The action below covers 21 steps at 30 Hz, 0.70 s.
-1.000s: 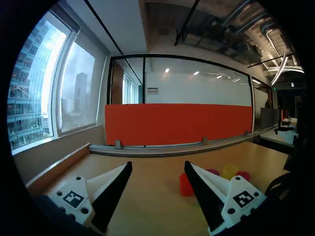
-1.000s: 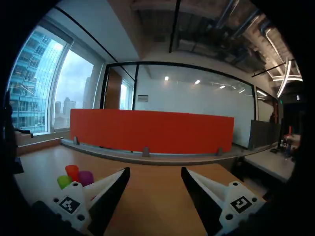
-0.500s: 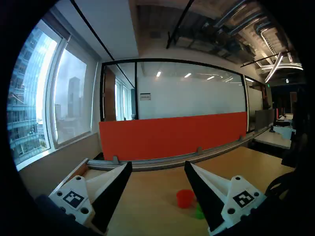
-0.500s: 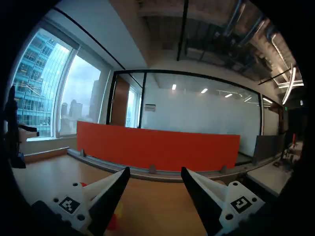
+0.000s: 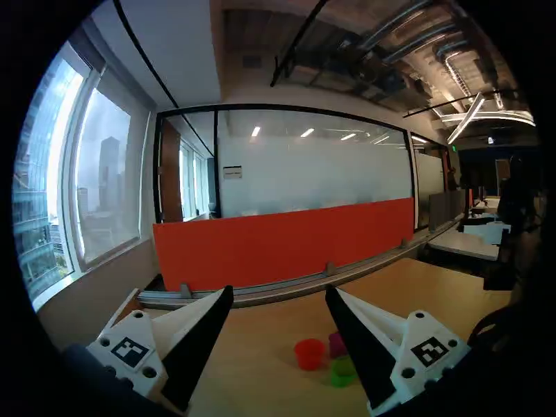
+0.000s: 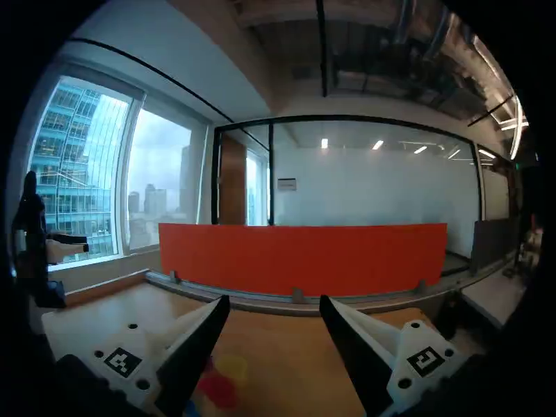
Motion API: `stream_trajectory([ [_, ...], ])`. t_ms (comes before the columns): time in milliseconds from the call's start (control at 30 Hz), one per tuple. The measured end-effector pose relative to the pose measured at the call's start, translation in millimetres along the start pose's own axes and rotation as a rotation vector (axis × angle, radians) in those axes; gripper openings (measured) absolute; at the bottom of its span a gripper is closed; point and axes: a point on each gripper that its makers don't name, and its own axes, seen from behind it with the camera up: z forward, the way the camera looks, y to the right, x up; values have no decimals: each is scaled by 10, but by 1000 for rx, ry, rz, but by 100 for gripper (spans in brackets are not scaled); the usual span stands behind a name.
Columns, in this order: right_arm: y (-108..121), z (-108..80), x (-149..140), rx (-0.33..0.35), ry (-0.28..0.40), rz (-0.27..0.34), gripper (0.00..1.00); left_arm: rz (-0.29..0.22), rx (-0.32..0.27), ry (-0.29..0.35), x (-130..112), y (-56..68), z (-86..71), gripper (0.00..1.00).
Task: Pour water
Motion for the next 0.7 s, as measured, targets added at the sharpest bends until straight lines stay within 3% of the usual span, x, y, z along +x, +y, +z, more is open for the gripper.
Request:
stream_trajectory([
  [400, -508, -154, 95, 274, -13, 13, 100, -48, -211, 22, 98, 433, 19, 99],
  [700, -679, -181, 50, 352, -46, -33, 100, -70, -297, 13, 94, 586, 40, 99],
])
